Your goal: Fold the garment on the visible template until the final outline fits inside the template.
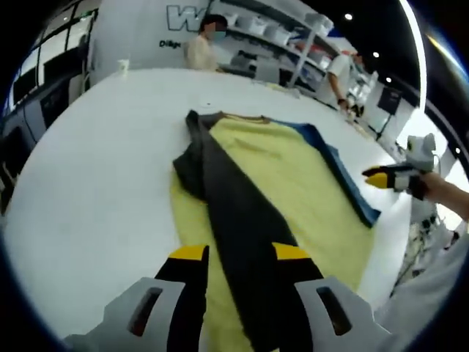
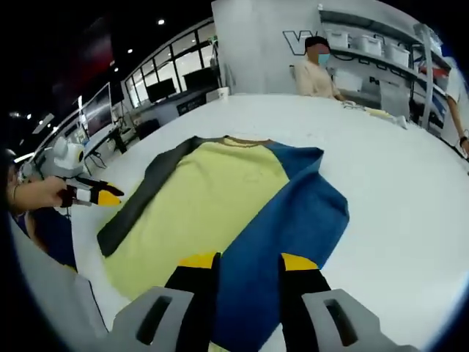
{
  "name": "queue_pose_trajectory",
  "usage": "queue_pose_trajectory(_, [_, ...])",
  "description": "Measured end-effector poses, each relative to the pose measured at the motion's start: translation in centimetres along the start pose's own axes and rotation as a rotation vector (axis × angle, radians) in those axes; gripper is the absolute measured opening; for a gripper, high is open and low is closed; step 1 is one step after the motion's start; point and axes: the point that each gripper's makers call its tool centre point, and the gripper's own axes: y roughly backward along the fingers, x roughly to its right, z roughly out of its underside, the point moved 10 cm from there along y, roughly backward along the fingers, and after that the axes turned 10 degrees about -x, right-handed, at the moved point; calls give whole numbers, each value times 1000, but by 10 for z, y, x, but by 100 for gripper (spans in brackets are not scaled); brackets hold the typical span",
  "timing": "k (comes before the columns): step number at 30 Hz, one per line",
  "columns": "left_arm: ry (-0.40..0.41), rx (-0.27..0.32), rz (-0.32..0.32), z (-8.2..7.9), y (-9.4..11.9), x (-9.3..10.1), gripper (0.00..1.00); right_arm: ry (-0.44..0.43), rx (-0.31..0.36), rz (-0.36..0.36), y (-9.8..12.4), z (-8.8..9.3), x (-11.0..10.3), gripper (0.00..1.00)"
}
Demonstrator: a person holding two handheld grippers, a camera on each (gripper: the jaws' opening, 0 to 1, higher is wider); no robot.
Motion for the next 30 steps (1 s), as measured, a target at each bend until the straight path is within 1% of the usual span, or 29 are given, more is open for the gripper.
queue_pose_trajectory(1, [0, -5, -1, 2, 0, 2, 27, 7, -7, -5, -2, 3, -4, 27])
queue_pose_trajectory(2, [22, -1, 15, 9, -3, 4, 26, 22, -29, -20, -6, 9, -12, 27])
queue_pose_trajectory(3, [39, -4, 19, 11, -4, 3, 25, 57, -44, -19, -8, 12, -15, 26])
queue_pose_trajectory(4, [39, -7, 13, 15, -6, 3, 25, 104, -70, -11, -12, 16, -18, 26])
queue_pose_trajectory(5, [39, -8, 12, 16, -6, 4, 25, 112, -75, -6, -13, 17, -19, 26])
queue_pose_trajectory(6, [44, -21, 6, 20, -7, 5, 25, 124, -72, -7, -18, 21, -24, 26])
queue_pose_trajectory(8, [46, -24, 1, 23, -7, 7, 25, 142, -80, -10, -20, 22, -29, 25])
queue_pose_trajectory(10, [36, -23, -38, 26, -6, 5, 24, 165, -93, -14, -22, 24, -34, 25])
queue_pose_trajectory(11, [-1, -28, -106, 26, -2, 4, 23, 166, -96, -13, -26, 26, -35, 24])
queue_pose_trajectory(12, [-3, -29, -89, 27, -3, 3, 22, 169, -101, -14, -28, 27, -36, 23])
queue_pose_trajectory(14, [-6, -27, -87, 28, -3, 3, 20, 175, -105, -13, -28, 29, -39, 20])
queue_pose_trajectory(15, [-6, -26, -84, 27, -3, 3, 19, 179, -113, -11, -28, 29, -39, 17])
queue_pose_trajectory(16, [-5, -27, -82, 28, -3, 4, 18, 175, -123, -7, -29, 31, -40, 13])
queue_pose_trajectory(18, [-1, -26, -91, 28, -3, 3, 15, 160, -136, -22, -28, 32, -40, 0])
queue_pose_trajectory(20, [12, -27, -105, 27, -3, 1, 11, 168, -130, -26, -28, 32, -41, 0])
queue_pose_trajectory(23, [7, -28, -111, 27, -5, 2, 6, 171, -132, -24, -26, 32, -39, 0])
queue_pose_trajectory(25, [-36, -51, -126, 27, -6, 2, 3, 166, -130, -24, -25, 32, -36, 0])
queue_pose_trajectory(26, [-66, -69, -126, 26, -8, 6, 1, 166, -131, -20, -25, 32, -35, 0])
queue_pose_trajectory(28, [-72, -71, -135, 24, -9, 7, 0, 187, -139, -7, -24, 33, -32, 0])
queue_pose_trajectory(30, [-68, -84, -132, 22, -9, 3, 0, 187, -136, -4, -21, 32, -30, 0])
